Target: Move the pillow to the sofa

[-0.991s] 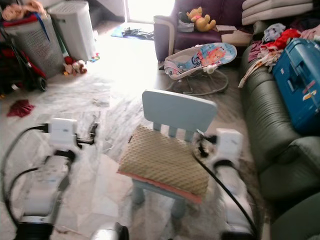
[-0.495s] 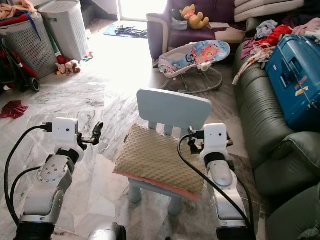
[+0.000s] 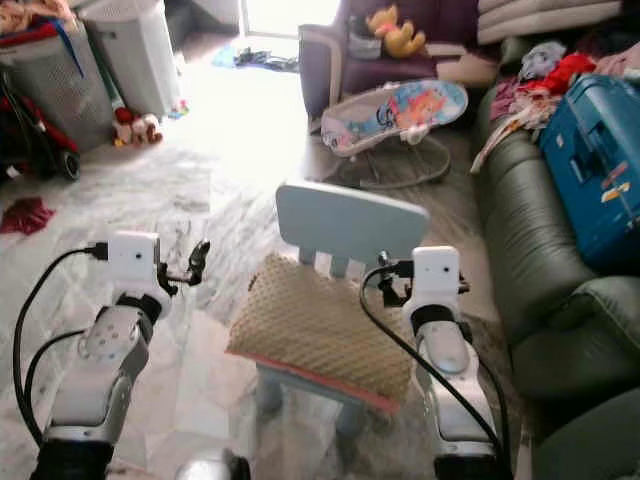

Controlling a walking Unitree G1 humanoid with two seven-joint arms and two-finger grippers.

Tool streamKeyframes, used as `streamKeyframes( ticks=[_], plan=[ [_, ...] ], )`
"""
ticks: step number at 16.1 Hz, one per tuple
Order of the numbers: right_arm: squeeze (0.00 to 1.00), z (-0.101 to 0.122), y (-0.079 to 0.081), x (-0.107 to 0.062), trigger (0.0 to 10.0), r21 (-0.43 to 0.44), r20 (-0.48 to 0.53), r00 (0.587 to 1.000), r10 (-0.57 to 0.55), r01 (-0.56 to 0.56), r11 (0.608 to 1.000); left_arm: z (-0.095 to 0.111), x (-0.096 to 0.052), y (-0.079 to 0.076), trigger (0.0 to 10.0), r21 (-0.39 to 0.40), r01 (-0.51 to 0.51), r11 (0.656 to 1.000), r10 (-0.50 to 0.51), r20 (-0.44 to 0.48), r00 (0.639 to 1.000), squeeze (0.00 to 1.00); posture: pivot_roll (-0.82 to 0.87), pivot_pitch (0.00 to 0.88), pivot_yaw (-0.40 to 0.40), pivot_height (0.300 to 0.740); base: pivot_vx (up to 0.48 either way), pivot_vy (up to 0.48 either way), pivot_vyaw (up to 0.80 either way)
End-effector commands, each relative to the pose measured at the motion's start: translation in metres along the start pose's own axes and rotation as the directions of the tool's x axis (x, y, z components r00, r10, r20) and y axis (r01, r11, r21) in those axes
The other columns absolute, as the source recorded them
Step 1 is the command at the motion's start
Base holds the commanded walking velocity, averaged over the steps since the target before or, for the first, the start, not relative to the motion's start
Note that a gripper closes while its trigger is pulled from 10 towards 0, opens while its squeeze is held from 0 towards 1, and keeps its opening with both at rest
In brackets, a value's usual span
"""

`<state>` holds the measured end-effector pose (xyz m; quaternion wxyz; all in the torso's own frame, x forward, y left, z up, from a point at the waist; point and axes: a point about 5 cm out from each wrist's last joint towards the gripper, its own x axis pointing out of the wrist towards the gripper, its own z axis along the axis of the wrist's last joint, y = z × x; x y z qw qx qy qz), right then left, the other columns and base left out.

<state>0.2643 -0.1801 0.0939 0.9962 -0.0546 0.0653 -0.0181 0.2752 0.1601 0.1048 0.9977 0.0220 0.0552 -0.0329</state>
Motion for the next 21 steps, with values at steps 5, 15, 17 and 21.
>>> streamKeyframes(
  ticks=[5,15,17,21],
  plan=[
    [0.0,0.001,0.0,-0.004,10.0,0.026,0.009,1.0,0.006,-0.007,1.0,-0.006,-0.007,0.008,10.0,0.045,0.024,0.999,-0.023,-0.037,0.999,0.0,-0.03,0.0,-0.022,0.74,0.0,0.0,0.0],
    [0.0,0.003,0.0,0.0,10.0,0.036,0.016,1.0,-0.004,0.003,0.999,-0.004,-0.003,0.003,10.0,0.039,0.035,0.999,-0.033,-0.038,0.999,0.0,-0.03,0.0,-0.019,0.639,0.0,0.0,0.0],
    [0.0,0.004,0.001,0.001,10.0,0.036,0.02,1.0,0.0,-0.001,0.999,-0.001,0.0,-0.001,10.0,0.036,0.045,0.998,-0.044,-0.03,0.999,0.0,-0.03,0.0,-0.016,0.619,0.0,0.0,0.0],
    [0.0,0.005,0.001,0.002,10.0,0.038,0.027,1.0,0.0,-0.001,0.999,0.0,0.002,-0.001,10.0,0.041,0.034,0.999,-0.033,-0.028,0.999,0.0,-0.03,0.0,-0.019,0.584,0.0,0.0,0.0]
  ],
)
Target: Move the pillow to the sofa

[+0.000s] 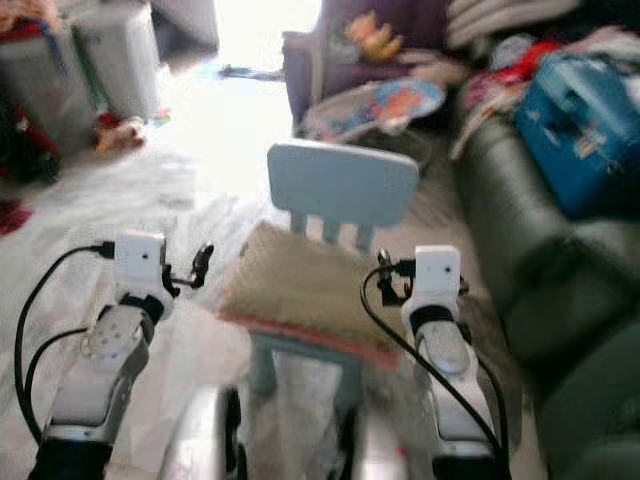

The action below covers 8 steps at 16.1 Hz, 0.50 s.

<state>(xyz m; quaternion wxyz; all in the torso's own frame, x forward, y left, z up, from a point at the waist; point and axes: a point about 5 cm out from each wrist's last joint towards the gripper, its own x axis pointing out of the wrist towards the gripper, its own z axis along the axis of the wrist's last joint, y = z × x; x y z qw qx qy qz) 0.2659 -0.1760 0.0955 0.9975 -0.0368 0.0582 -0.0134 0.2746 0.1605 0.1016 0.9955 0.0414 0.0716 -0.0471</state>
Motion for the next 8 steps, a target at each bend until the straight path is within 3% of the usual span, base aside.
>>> streamKeyframes(
  ticks=[1,8],
  plan=[
    [0.0,0.0028,-0.0028,0.0006,10.0,0.003,0.013,1.0,-0.01,0.01,1.0,0.0037,0.0024,-0.0012,10.0,0.003,0.008,1.0,-0.008,0.008,1.0,0.0,-0.03,0.0,-0.019,0.584,0.0,0.0,0.0],
    [0.0,0.0018,0.0005,0.0028,10.0,0.014,0.012,1.0,0.001,-0.001,1.0,0.009,0.0023,0.0015,10.0,0.012,-0.016,1.0,0.015,0.029,0.999,0.0,-0.02,0.0,-0.017,0.584,0.0,0.0,0.0]
  ],
)
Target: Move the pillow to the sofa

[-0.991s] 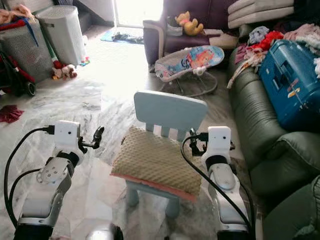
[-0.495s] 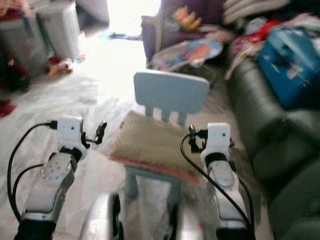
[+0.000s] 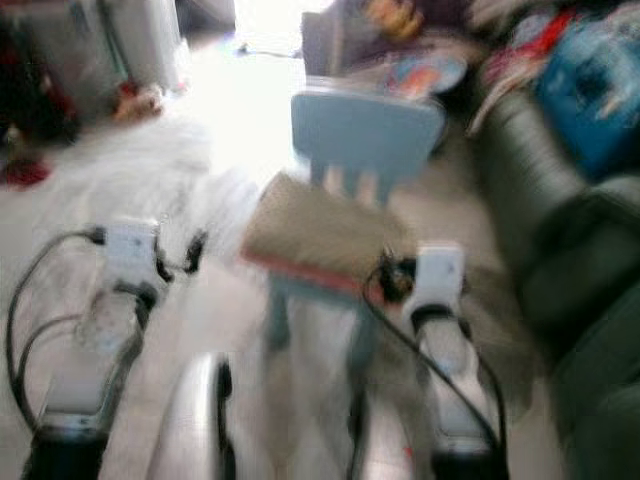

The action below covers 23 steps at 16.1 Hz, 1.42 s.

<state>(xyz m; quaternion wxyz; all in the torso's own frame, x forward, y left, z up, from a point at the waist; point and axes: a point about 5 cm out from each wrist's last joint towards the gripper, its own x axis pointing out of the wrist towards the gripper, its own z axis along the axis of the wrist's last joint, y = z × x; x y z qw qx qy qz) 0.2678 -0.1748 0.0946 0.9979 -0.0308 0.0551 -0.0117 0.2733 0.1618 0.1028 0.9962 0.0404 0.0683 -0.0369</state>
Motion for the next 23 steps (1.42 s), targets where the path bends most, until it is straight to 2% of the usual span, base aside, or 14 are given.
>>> streamKeyframes(
  ticks=[1,16,23],
  plan=[
    [0.0,0.002,-0.0004,0.0007,10.0,0.002,0.005,1.0,-0.003,0.003,1.0,0.0089,0.0037,-0.0011,10.0,0.016,0.016,1.0,-0.016,0.032,0.999,0.0,-0.02,0.0,-0.016,0.584,0.0,0.0,0.0],
    [0.0,-0.0006,0.0005,0.0003,10.0,0.001,-0.009,1.0,0.016,-0.016,1.0,0.0089,0.0046,-0.0057,10.0,-0.01,0.026,1.0,-0.026,0.024,0.999,0.0,-0.03,0.0,-0.018,0.584,0.385,0.0,0.0],
    [0.0,-0.0018,0.0016,0.0002,10.0,0.011,-0.016,0.999,0.041,-0.04,0.999,0.0095,0.0042,-0.0003,10.0,0.008,-0.02,1.0,0.019,0.024,1.0,0.0,-0.02,0.0,-0.019,0.584,0.0,0.0,0.0]
  ],
)
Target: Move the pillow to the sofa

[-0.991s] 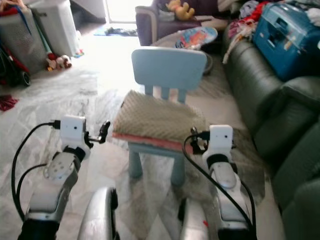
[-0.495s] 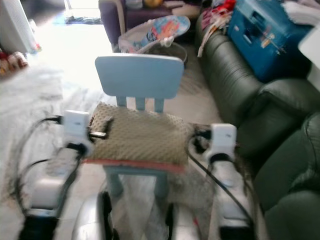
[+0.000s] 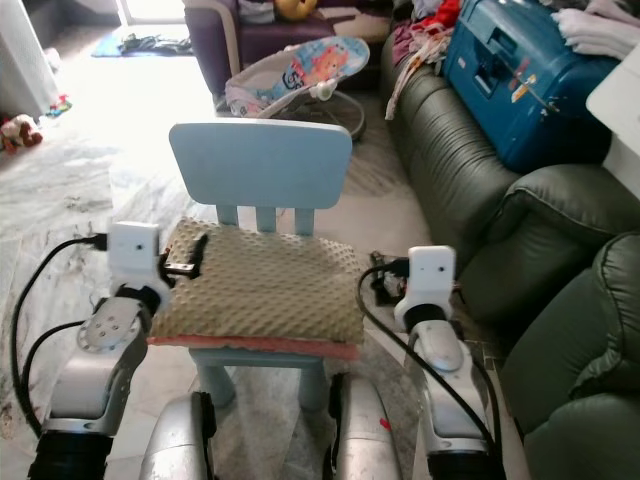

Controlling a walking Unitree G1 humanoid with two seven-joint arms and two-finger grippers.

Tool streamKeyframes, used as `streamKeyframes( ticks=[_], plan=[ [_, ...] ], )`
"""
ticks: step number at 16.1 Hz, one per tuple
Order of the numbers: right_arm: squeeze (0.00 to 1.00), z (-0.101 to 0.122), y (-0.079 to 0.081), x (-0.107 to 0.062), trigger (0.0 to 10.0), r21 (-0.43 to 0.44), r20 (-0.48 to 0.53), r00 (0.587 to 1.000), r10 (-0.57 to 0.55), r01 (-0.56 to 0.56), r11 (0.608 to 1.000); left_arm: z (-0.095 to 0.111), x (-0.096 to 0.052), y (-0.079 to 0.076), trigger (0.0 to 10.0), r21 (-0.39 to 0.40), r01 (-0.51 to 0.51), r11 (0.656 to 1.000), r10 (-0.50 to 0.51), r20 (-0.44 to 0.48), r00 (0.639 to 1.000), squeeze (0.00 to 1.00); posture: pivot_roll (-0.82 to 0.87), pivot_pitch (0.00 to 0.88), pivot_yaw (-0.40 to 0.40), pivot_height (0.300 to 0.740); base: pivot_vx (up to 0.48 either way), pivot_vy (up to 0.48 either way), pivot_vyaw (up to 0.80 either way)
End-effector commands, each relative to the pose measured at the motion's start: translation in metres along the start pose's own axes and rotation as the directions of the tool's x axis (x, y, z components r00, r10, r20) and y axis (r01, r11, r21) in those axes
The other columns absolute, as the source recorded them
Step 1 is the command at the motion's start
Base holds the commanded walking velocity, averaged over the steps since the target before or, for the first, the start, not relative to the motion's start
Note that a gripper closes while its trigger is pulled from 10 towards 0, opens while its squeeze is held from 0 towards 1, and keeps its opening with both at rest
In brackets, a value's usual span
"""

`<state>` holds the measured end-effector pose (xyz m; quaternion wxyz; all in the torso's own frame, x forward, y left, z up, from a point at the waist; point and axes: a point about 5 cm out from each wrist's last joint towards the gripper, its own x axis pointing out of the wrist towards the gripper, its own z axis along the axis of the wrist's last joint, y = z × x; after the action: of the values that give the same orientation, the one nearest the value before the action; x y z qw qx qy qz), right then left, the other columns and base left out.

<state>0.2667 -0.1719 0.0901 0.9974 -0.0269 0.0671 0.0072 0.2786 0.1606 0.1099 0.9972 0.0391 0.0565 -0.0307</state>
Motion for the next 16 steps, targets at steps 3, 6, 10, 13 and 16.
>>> streamKeyframes(
  ticks=[3,6,10,13,16],
  plan=[
    [0.0,0.002,-0.001,0.0,10.0,0.002,0.0,1.0,-0.009,0.009,1.0,-0.005,0.0,0.005,10.0,0.054,-0.021,0.998,0.024,-0.045,0.999,0.0,-0.02,0.0,-0.018,0.584,0.0,0.0,0.41],
    [0.0,-0.003,-0.001,0.0,10.0,0.067,-0.066,0.998,-0.017,0.021,0.998,-0.021,-0.001,0.016,10.0,0.104,-0.027,0.994,0.043,-0.153,0.987,0.0,-0.02,0.0,-0.017,0.584,0.0,0.0,0.0],
    [0.0,-0.008,0.0,-0.008,10.0,0.093,-0.111,0.993,0.026,-0.016,0.996,-0.025,-0.004,0.03,10.0,0.125,-0.058,0.99,0.08,-0.182,0.98,0.0,-0.02,0.0,-0.021,0.564,0.0,0.0,0.0],
    [0.0,-0.012,-0.003,-0.009,10.0,0.083,-0.138,0.99,0.03,-0.019,0.996,-0.026,-0.007,0.038,10.0,0.141,-0.096,0.985,0.122,-0.19,0.974,0.0,-0.02,0.0,-0.028,0.534,0.0,0.0,0.0],
    [0.0,-0.011,-0.008,-0.007,10.0,0.06,-0.163,0.986,0.046,-0.036,0.998,-0.023,-0.007,0.043,10.0,0.151,-0.12,0.981,0.147,-0.184,0.972,0.0,-0.01,0.0,-0.045,0.494,0.0,0.0,0.0]
  ],
)
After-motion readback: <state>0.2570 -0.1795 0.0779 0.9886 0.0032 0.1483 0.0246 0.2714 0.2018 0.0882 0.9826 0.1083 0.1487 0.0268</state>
